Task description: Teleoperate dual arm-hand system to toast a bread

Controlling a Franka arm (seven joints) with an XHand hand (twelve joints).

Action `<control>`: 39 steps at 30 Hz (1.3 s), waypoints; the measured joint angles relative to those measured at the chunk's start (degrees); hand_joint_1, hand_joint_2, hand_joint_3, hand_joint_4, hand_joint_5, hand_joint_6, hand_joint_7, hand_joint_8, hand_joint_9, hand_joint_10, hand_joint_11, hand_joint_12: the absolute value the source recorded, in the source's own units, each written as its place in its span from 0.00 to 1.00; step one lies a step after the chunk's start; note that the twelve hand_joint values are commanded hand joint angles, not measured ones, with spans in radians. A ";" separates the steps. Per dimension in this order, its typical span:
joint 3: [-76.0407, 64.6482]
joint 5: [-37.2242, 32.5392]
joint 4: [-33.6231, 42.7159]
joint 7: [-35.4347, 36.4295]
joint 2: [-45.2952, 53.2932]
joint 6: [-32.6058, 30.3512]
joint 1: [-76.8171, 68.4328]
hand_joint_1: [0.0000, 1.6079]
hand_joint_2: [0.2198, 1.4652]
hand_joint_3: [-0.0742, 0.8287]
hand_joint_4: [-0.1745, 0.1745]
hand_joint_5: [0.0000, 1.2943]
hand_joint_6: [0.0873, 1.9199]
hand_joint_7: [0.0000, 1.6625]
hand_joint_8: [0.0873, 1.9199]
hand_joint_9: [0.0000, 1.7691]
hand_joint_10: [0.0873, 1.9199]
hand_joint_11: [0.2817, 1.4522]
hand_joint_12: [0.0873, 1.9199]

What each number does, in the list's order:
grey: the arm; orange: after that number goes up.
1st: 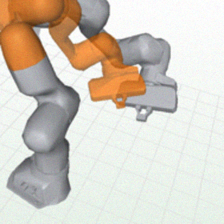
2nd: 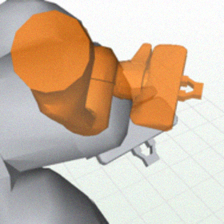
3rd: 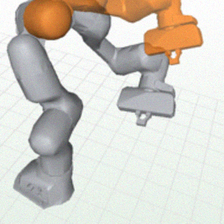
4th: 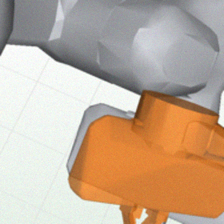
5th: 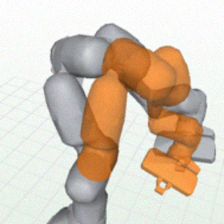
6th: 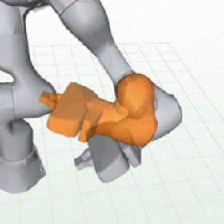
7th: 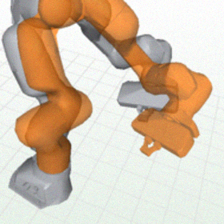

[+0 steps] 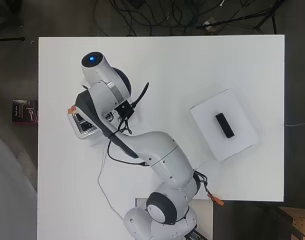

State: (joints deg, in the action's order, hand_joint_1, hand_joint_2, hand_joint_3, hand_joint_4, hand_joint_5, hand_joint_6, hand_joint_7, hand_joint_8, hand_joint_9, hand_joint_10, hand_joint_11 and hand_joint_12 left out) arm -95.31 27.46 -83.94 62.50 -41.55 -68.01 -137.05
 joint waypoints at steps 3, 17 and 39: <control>-0.71 -1.04 -0.06 -1.03 -0.39 0.77 1.09 0.77 0.76 0.08 0.00 0.53 0.67 0.65 0.44 0.78 0.00 0.40 0.14; 2.95 3.83 -7.55 0.93 -3.87 -4.87 5.57 0.78 0.72 0.08 0.00 0.61 0.57 0.71 0.38 0.84 0.00 0.31 0.36; 15.42 14.60 -28.41 -21.88 -5.63 -22.39 32.23 0.00 0.60 0.08 0.35 0.26 0.00 0.34 0.00 0.37 0.00 0.18 0.00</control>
State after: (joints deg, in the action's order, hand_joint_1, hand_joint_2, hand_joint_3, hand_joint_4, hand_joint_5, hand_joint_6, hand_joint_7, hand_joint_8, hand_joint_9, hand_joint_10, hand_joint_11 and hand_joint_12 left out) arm -79.89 42.05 -112.35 40.62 -47.18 -90.40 -104.81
